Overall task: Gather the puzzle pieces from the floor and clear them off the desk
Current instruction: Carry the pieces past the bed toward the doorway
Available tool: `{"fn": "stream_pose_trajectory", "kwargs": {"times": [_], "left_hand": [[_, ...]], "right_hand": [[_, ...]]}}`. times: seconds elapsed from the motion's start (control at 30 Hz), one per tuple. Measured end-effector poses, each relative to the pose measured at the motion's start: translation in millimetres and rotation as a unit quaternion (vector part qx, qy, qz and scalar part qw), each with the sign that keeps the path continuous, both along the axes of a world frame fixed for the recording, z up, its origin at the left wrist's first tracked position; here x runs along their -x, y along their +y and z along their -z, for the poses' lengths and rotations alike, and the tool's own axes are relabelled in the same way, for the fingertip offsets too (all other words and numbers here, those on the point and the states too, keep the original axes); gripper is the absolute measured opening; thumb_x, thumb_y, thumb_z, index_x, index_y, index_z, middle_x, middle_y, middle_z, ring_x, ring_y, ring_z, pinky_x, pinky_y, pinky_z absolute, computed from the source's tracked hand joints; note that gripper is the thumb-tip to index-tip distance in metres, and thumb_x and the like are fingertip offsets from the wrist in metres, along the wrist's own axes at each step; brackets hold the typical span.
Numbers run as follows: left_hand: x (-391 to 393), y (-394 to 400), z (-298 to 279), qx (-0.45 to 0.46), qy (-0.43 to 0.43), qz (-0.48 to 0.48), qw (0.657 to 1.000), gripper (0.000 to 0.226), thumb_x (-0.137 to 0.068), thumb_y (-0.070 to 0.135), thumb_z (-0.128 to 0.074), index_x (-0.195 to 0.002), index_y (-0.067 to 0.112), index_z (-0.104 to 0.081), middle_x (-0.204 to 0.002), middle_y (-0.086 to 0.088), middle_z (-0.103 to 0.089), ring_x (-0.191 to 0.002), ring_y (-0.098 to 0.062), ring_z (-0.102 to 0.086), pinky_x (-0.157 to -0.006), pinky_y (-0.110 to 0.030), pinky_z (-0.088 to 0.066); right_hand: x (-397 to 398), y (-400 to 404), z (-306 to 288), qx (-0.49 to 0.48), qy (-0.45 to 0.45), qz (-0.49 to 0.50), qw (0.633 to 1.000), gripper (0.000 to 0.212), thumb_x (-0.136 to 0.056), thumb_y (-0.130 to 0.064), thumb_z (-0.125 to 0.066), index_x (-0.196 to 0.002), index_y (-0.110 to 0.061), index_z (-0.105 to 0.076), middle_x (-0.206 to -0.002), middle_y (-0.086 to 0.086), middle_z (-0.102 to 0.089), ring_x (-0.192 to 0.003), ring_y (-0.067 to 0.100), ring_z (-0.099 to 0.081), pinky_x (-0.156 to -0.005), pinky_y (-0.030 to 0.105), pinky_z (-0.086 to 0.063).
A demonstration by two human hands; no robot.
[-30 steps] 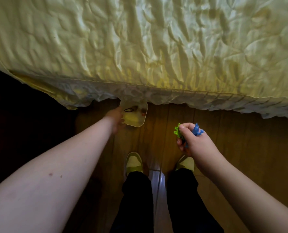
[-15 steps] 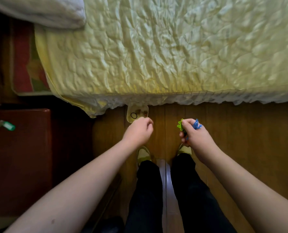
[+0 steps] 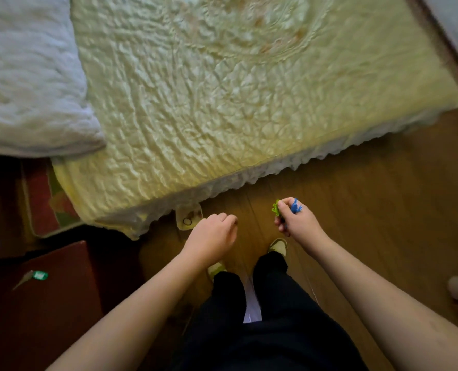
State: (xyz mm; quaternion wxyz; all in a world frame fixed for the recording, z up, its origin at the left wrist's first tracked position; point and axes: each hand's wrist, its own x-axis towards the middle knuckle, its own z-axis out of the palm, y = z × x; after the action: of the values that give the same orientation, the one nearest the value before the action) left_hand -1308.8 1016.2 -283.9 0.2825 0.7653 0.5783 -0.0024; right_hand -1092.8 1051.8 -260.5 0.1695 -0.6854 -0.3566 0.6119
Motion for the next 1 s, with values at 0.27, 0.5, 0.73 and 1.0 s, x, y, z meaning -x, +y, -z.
{"fn": "stream_pose_trajectory", "kwargs": {"times": [0.27,0.5,0.73,1.0], "left_hand": [[-109.5,23.9,-52.8,-0.045,0.021,0.184,0.982,0.050,-0.100,0.044,-0.034,-0.147,0.025,-0.034,-0.151,0.003,-0.040,-0.142,-0.018,-0.029,-0.118,-0.040,-0.022],[-230.4,48.8,-68.8,-0.088,0.036,0.332,0.938,0.052,-0.099,0.043,-0.037,-0.147,0.023,-0.033,-0.153,-0.002,-0.036,-0.143,-0.023,-0.028,-0.119,-0.043,-0.018],[-356.4,69.2,-87.4,-0.138,0.033,0.425,0.894,0.050,-0.097,0.040,-0.044,-0.143,0.023,-0.039,-0.149,-0.002,-0.042,-0.141,-0.024,-0.033,-0.117,-0.046,-0.023],[-507.7,60.9,-114.2,-0.168,-0.010,0.513,0.842,0.043,-0.095,0.037,-0.048,-0.135,0.021,-0.048,-0.140,-0.002,-0.050,-0.132,-0.023,-0.044,-0.108,-0.041,-0.034]], "right_hand": [[-101.4,-19.9,-43.9,-0.052,-0.024,0.124,0.991,0.022,-0.100,-0.029,-0.047,-0.099,-0.010,-0.058,-0.073,0.005,-0.062,-0.056,0.011,-0.054,-0.050,0.021,-0.042],[-220.3,-71.0,-44.3,-0.039,-0.068,0.286,0.955,0.021,-0.101,-0.026,-0.046,-0.098,-0.009,-0.057,-0.072,0.008,-0.062,-0.054,0.014,-0.052,-0.046,0.025,-0.041],[-329.6,-93.9,-61.5,-0.051,-0.083,0.351,0.931,0.020,-0.101,-0.025,-0.046,-0.094,-0.010,-0.057,-0.069,0.007,-0.062,-0.048,0.010,-0.052,-0.039,0.020,-0.039],[-432.4,-108.1,-75.2,-0.076,0.170,0.588,0.787,0.021,-0.101,-0.023,-0.047,-0.081,-0.015,-0.052,-0.062,0.002,-0.049,-0.040,0.008,-0.039,-0.035,0.019,-0.026]]}}
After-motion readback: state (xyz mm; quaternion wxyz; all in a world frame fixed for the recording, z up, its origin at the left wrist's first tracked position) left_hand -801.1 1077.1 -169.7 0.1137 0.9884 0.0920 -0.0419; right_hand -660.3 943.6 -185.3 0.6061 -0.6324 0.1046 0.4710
